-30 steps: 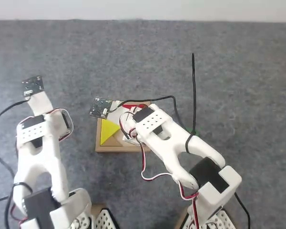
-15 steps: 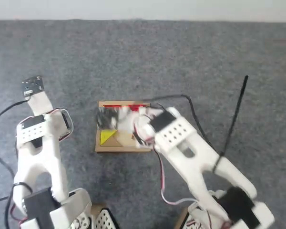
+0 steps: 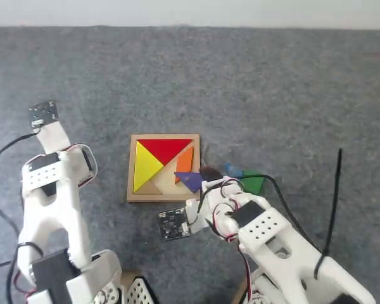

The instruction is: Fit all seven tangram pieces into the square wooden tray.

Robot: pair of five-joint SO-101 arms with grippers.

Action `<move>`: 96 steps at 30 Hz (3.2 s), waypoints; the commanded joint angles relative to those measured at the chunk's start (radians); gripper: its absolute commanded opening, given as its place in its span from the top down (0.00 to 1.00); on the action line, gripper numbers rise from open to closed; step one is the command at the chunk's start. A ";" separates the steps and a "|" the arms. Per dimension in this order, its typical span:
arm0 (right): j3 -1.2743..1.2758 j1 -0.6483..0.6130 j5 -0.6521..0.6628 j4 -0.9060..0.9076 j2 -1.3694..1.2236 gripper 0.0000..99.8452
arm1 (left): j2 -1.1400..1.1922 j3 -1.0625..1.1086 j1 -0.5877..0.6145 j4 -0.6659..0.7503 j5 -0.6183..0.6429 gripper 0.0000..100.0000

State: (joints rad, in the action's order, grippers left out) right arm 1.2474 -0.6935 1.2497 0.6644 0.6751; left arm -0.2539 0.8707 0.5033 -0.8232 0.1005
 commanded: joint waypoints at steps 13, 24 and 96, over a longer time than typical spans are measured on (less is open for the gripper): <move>0.094 0.110 0.258 -0.720 -0.381 0.68 | -0.002 -0.024 -0.028 0.032 -0.011 0.99; 0.095 0.110 0.359 -1.066 -0.599 0.68 | -0.002 -0.024 -0.028 0.034 -0.011 0.99; 0.173 0.024 0.439 -2.393 -1.437 0.91 | -0.003 -0.024 -0.028 0.029 -0.029 0.99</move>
State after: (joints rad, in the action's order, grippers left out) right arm 1.4592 -0.6490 1.6840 -1.7261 -0.7472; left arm -0.2539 0.8707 0.4818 -0.8140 0.0852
